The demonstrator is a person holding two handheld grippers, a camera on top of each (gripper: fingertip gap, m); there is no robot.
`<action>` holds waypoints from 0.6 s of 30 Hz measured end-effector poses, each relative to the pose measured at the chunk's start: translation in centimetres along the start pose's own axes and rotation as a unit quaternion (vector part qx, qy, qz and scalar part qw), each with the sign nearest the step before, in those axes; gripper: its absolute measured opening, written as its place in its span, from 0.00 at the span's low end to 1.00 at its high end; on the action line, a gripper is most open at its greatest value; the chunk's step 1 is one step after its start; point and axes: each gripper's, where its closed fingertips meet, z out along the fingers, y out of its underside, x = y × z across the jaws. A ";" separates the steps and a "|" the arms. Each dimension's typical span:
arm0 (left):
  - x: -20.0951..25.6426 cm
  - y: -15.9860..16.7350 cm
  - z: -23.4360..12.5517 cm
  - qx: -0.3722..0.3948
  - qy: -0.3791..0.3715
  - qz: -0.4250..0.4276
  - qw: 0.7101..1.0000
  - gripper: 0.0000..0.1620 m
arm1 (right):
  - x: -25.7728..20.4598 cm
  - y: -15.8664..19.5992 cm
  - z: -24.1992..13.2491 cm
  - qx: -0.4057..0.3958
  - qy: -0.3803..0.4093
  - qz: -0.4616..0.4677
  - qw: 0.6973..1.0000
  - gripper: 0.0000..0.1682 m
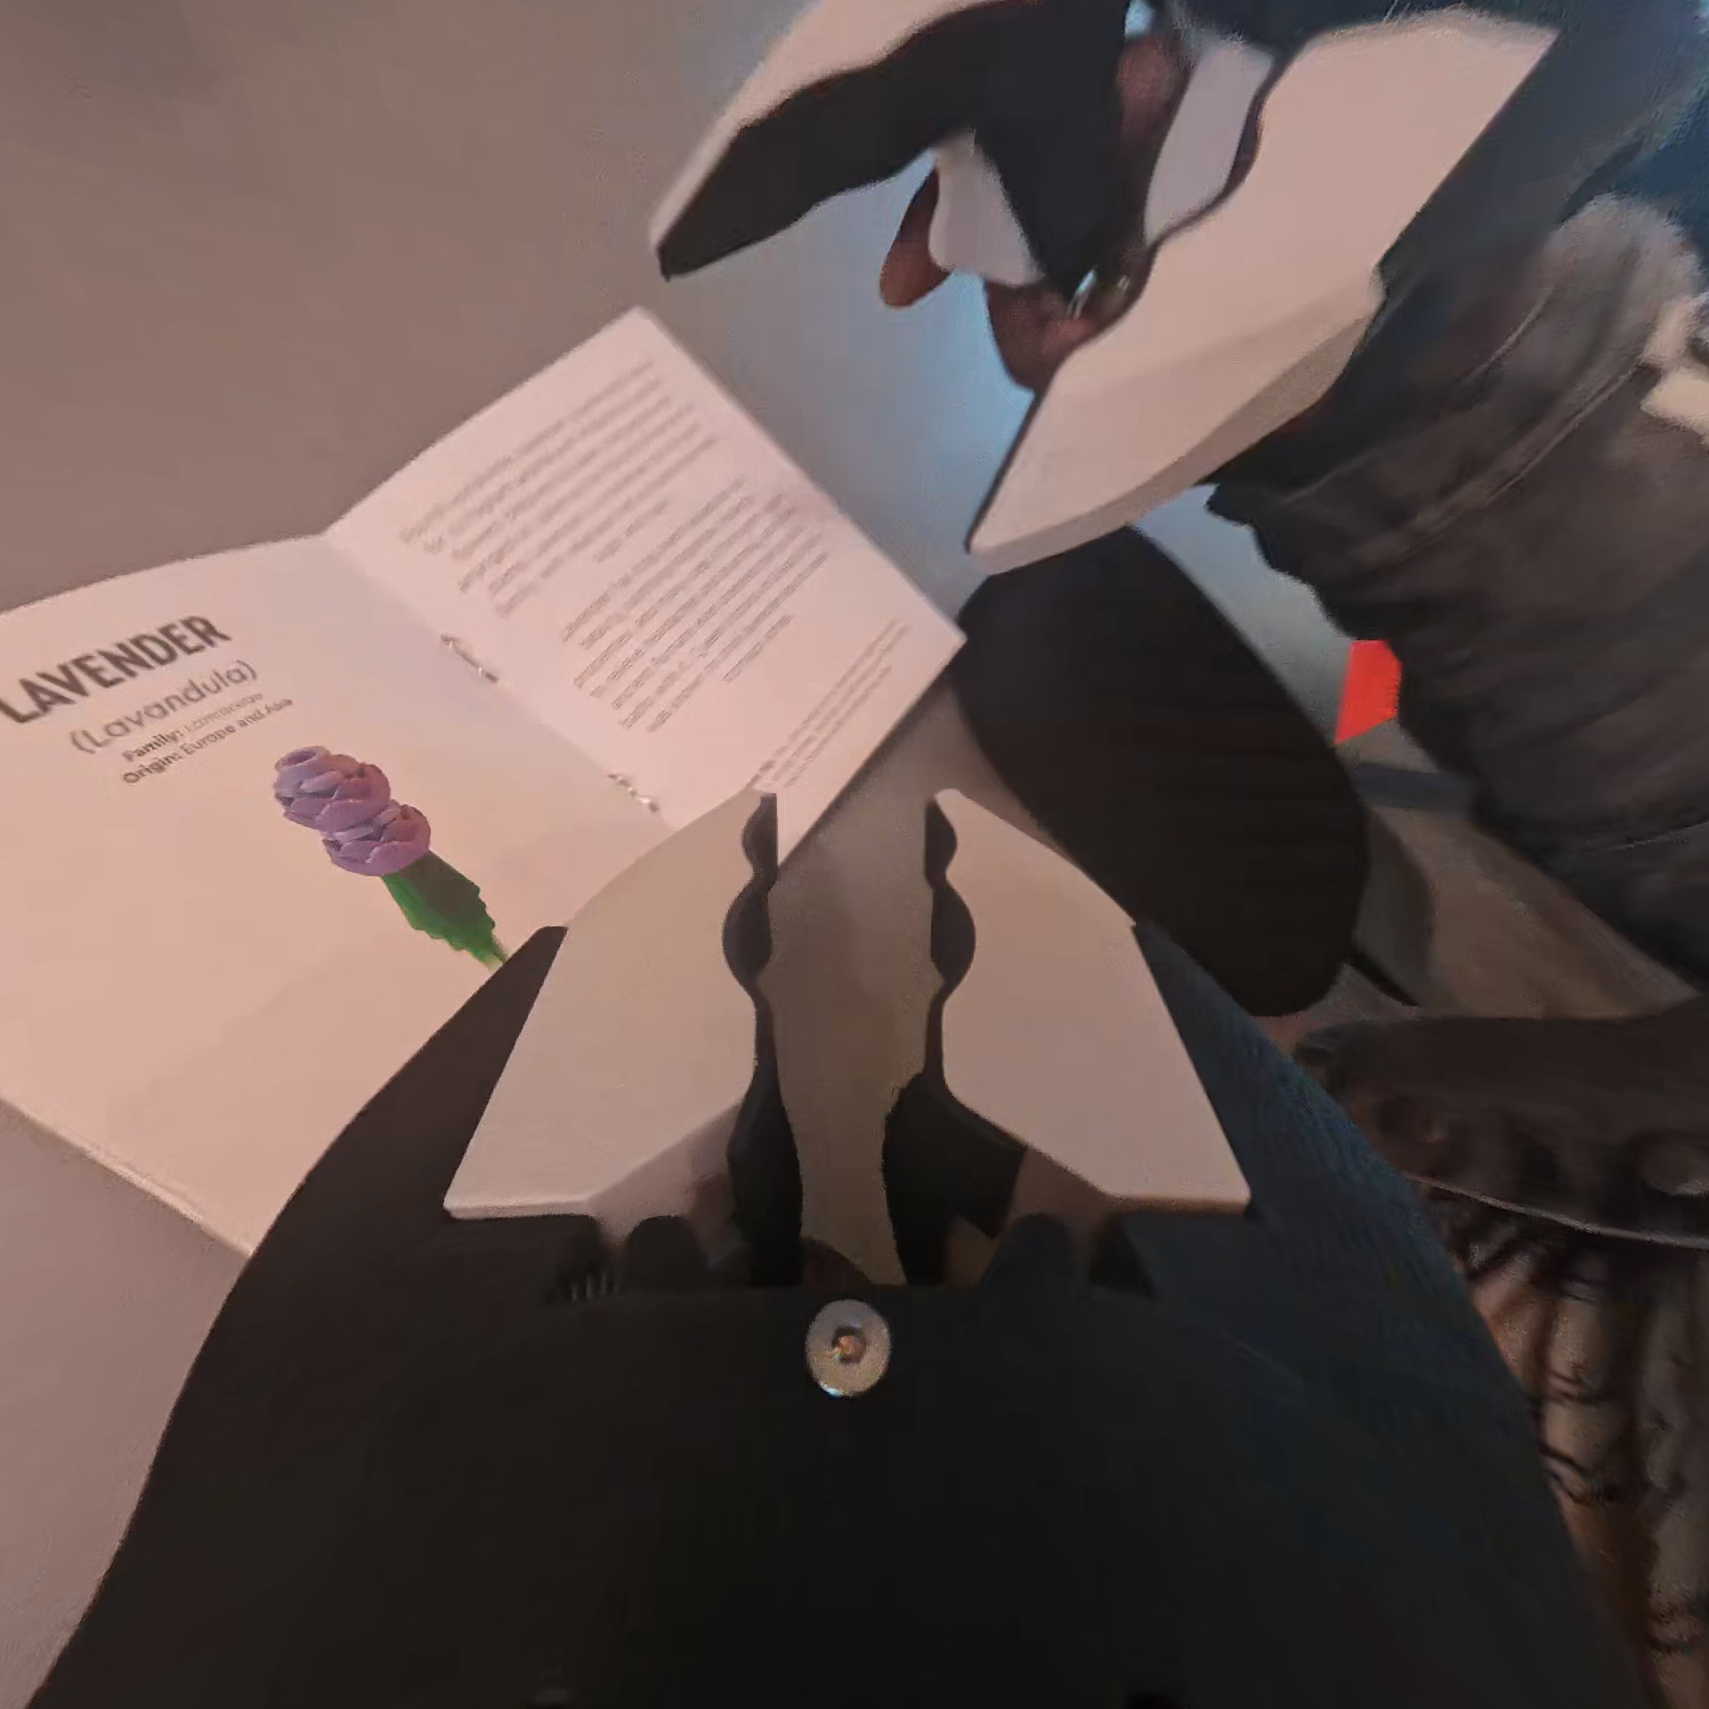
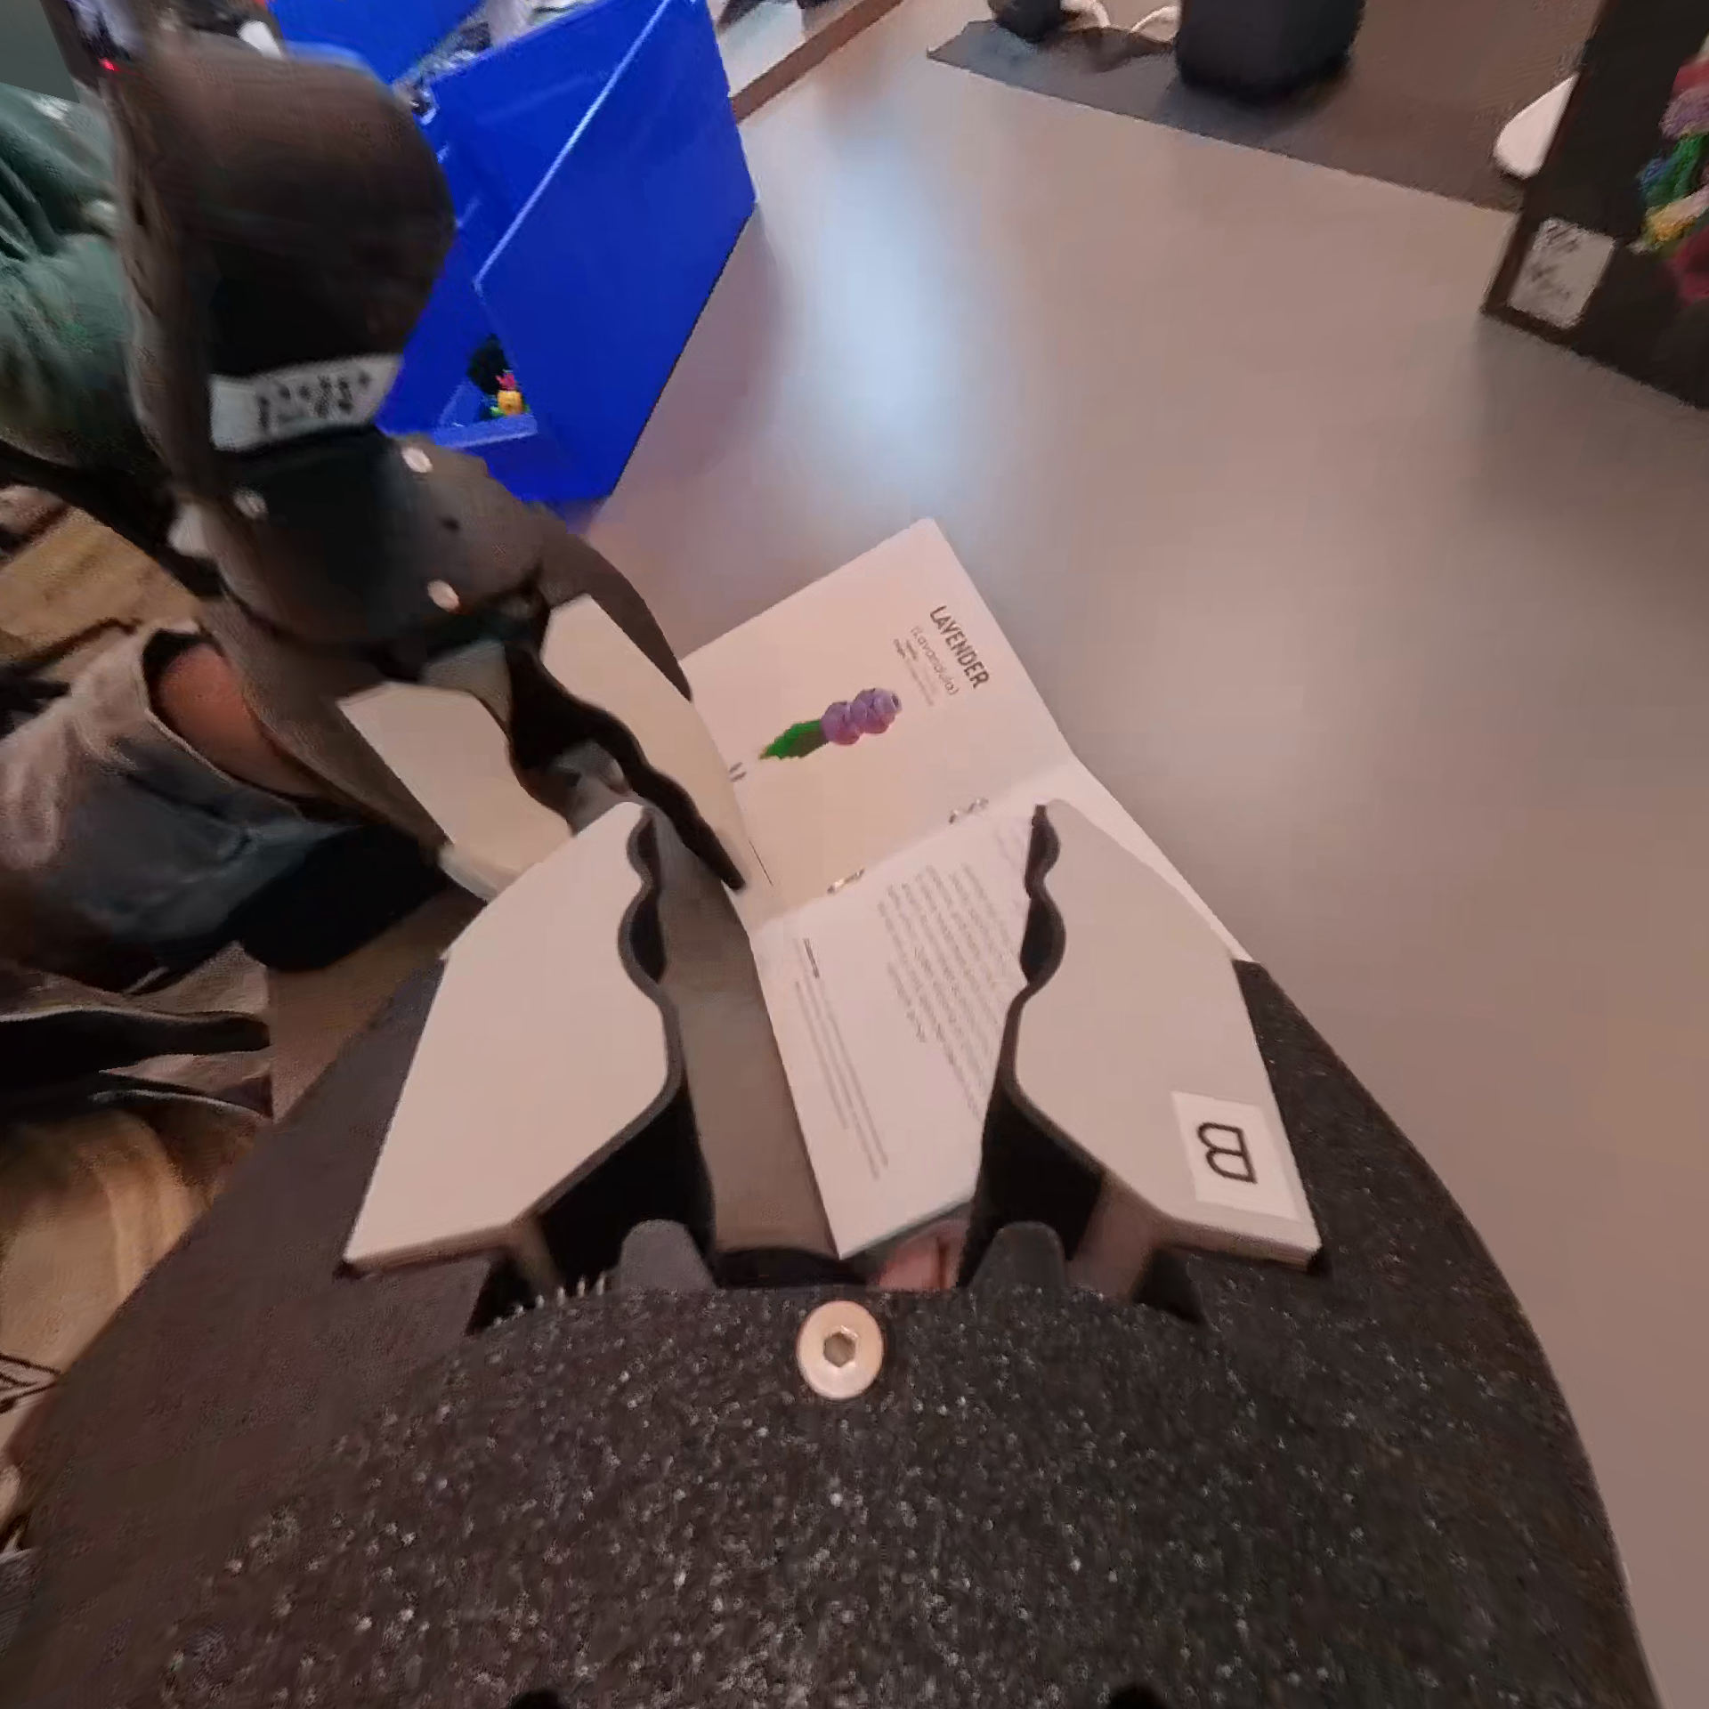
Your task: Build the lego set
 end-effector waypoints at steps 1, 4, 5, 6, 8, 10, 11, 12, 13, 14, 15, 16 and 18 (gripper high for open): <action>0.4 -0.4 -0.8 0.012 0.007 0.005 1.000 0.20 | 0.1 0.1 -0.8 0.004 0.019 -0.003 1.000 0.49; 0.7 -1.6 -3.6 0.043 -0.011 0.037 0.998 0.27 | 0.9 1.1 -3.6 0.016 0.063 0.021 0.998 0.53; 0.6 -2.2 -4.7 0.057 -0.026 0.048 0.997 0.29 | 1.2 1.6 -4.5 0.019 0.073 0.034 0.997 0.52; 0.2 -3.0 -5.7 0.073 -0.047 0.063 0.994 0.30 | 1.5 2.3 -5.2 0.020 0.081 0.050 0.995 0.50; -0.9 -4.3 -7.3 0.095 -0.100 0.109 0.984 0.31 | 2.1 3.9 -6.2 0.011 0.094 0.089 0.992 0.44; -1.9 -4.8 -7.2 0.071 -0.140 0.169 0.973 0.29 | 2.1 5.8 -5.9 -0.019 0.076 0.128 0.989 0.42; -2.4 -4.4 -6.6 0.037 -0.153 0.191 0.969 0.24 | 1.9 6.8 -5.5 -0.040 0.061 0.143 0.987 0.41; -2.9 -3.8 -5.8 -0.001 -0.158 0.208 0.965 0.17 | 1.6 7.5 -5.1 -0.058 0.047 0.152 0.986 0.41; -3.5 -3.3 -5.1 -0.030 -0.161 0.219 0.962 0.11 | 1.4 7.8 -4.7 -0.064 0.034 0.159 0.985 0.41; -4.5 -2.8 -4.5 -0.052 -0.169 0.221 0.959 0.06 | 1.5 7.8 -4.4 -0.063 0.028 0.171 0.983 0.39; -5.4 -2.1 -4.0 -0.077 -0.173 0.217 0.958 0.04 | 1.8 7.7 -4.3 -0.061 0.027 0.185 0.980 0.38; -6.1 -1.4 -3.7 -0.097 -0.167 0.207 0.959 0.04 | 2.2 7.6 -4.2 -0.057 0.029 0.197 0.978 0.36; -7.0 -0.3 -3.2 -0.117 -0.154 0.180 0.965 0.04 | 3.0 7.5 -4.2 -0.056 0.035 0.209 0.976 0.34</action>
